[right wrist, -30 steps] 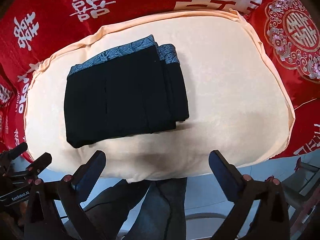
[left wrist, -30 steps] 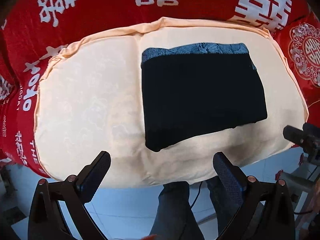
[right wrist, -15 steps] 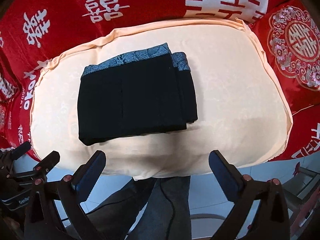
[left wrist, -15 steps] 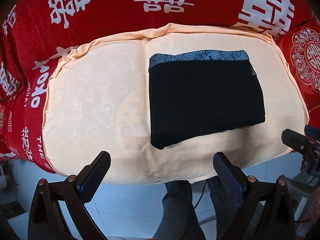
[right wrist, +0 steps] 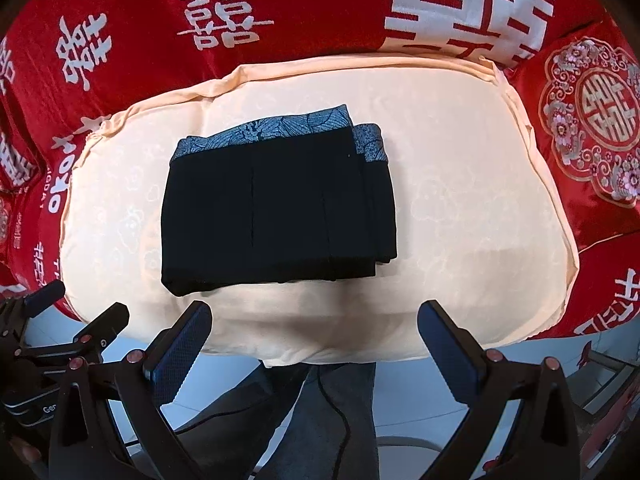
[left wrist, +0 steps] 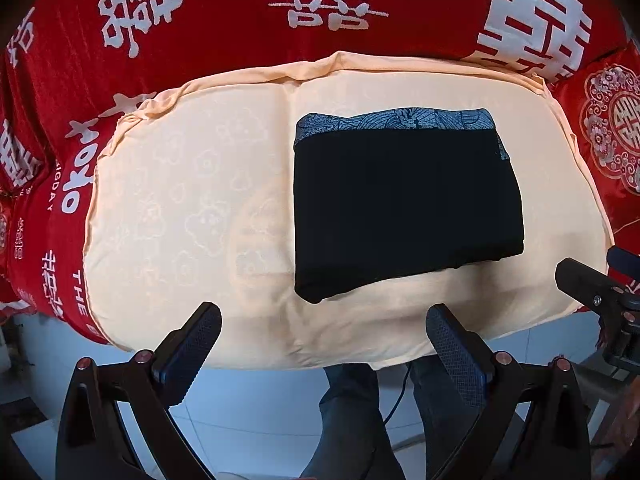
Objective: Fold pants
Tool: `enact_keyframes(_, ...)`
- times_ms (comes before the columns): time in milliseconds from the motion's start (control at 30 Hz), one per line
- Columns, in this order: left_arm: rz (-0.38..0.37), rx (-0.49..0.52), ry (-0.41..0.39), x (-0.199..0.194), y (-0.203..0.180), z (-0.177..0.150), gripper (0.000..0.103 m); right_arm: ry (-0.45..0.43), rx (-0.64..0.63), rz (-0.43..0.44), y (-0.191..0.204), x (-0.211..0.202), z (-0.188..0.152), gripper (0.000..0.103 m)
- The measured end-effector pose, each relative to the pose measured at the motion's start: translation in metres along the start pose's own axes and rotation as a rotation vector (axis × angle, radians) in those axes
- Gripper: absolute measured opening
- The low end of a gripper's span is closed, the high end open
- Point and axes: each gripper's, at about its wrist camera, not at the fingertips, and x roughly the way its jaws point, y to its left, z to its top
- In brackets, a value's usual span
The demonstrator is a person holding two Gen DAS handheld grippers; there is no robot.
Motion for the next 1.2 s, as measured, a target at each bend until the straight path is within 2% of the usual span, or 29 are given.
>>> enact_keyframes(600, 0.026, -0.005, -0.018, -0.0017, -0.0087, 0.0026, 0.103, 0.006, -0.001, -0.009, 0.0014, 0.0013, 0.0019, 0.103)
enact_keyframes(1200, 0.021, -0.015, -0.014, -0.0005, -0.0079, 0.0044, 0.103, 0.013, -0.028, -0.020, 0.0007, 0.0041, 0.0043, 0.103)
